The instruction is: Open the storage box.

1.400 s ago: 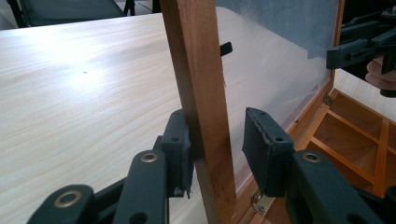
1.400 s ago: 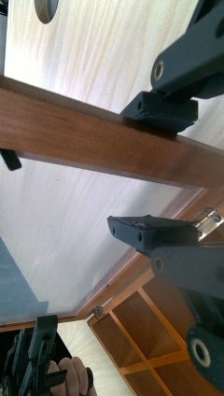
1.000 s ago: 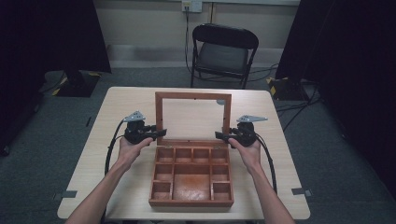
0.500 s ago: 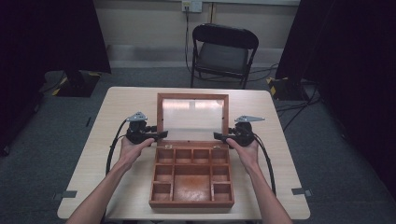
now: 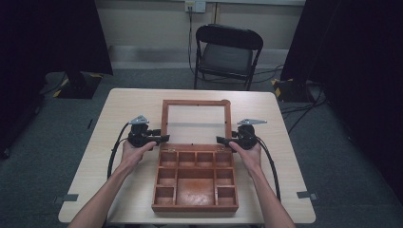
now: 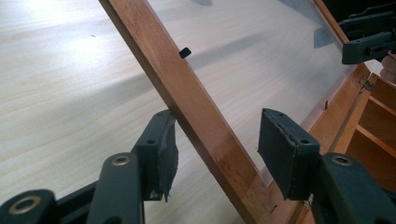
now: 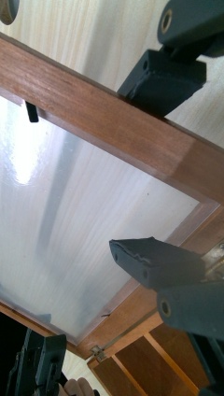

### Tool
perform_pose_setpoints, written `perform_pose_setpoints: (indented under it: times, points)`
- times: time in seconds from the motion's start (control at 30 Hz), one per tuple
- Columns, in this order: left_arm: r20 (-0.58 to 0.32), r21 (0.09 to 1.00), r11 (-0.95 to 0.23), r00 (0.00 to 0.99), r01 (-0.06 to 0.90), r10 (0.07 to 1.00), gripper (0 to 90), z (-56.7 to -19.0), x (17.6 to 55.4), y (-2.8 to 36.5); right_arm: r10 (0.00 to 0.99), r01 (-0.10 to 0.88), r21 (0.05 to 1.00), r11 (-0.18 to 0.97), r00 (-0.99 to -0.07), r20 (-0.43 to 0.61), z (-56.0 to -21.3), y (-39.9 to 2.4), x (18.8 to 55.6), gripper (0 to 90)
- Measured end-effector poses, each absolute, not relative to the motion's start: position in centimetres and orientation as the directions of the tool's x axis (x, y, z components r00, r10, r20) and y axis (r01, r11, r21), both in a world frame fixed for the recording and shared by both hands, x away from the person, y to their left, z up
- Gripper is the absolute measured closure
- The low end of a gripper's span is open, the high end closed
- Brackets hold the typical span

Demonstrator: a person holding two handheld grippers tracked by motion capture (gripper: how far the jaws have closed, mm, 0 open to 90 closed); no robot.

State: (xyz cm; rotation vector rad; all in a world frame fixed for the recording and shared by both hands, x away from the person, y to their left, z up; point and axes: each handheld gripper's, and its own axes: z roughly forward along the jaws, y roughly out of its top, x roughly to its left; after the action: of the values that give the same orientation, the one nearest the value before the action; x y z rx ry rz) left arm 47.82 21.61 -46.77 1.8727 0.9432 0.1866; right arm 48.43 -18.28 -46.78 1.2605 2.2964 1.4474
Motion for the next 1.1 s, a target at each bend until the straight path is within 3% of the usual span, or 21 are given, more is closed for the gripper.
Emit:
perform_pose_setpoints:
  times: [0.77, 0.9, 1.1]
  points:
    - [-0.344, 0.781, -0.205, 0.679, 0.59, 0.649, 33.8, -48.0, 48.3, 21.8, 0.736, 0.609, 0.771, 0.185, -0.606, 0.303, -47.7, -17.9, 48.6, 18.5]
    - [-0.307, 0.78, -0.232, 0.679, 0.581, 0.667, 31.6, -48.1, 48.2, 21.8, 0.742, 0.615, 0.764, 0.197, -0.602, 0.294, -47.7, -18.0, 48.6, 16.5]
    - [-0.311, 0.776, -0.234, 0.678, 0.586, 0.666, 30.7, -48.2, 48.2, 21.4, 0.712, 0.691, 0.708, 0.146, -0.57, 0.41, -48.7, -18.6, 49.1, 15.7]
